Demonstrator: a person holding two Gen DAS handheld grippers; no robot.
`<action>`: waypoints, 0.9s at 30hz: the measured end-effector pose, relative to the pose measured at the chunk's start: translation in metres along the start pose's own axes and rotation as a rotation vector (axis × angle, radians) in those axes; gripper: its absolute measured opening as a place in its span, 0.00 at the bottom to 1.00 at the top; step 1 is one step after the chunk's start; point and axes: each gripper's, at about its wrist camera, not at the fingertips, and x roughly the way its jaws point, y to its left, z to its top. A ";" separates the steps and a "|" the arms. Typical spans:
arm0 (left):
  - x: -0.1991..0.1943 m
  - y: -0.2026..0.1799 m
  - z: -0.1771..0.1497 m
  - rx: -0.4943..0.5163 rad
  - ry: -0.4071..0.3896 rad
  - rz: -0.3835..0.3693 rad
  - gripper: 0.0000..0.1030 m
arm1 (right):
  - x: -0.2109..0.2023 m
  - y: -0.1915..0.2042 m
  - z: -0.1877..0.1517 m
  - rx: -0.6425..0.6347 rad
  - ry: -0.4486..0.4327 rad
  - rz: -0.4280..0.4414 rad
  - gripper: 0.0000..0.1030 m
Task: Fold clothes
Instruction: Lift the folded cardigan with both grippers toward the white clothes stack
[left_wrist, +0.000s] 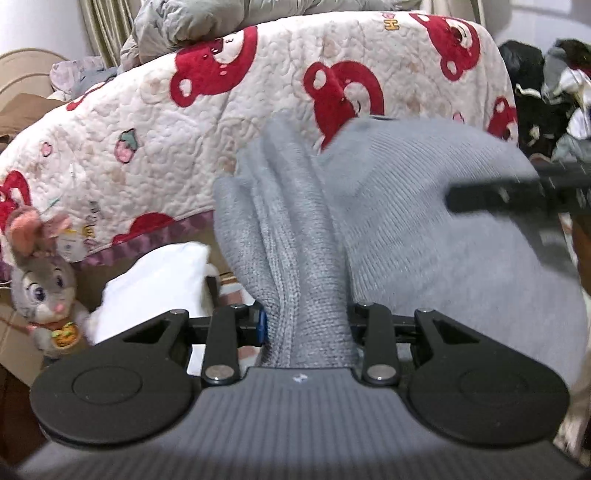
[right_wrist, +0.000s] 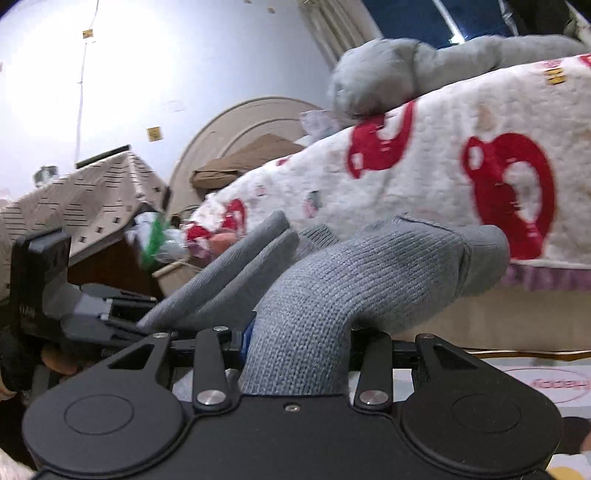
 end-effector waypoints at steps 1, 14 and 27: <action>-0.004 0.010 -0.007 -0.014 -0.002 0.007 0.30 | 0.005 0.007 0.001 0.003 0.004 0.018 0.44; -0.001 0.129 -0.050 -0.117 -0.141 0.148 0.31 | 0.107 0.078 -0.009 -0.087 -0.030 0.066 0.44; 0.117 0.269 -0.050 -0.148 -0.055 0.364 0.37 | 0.309 0.041 0.019 0.087 0.070 0.205 0.53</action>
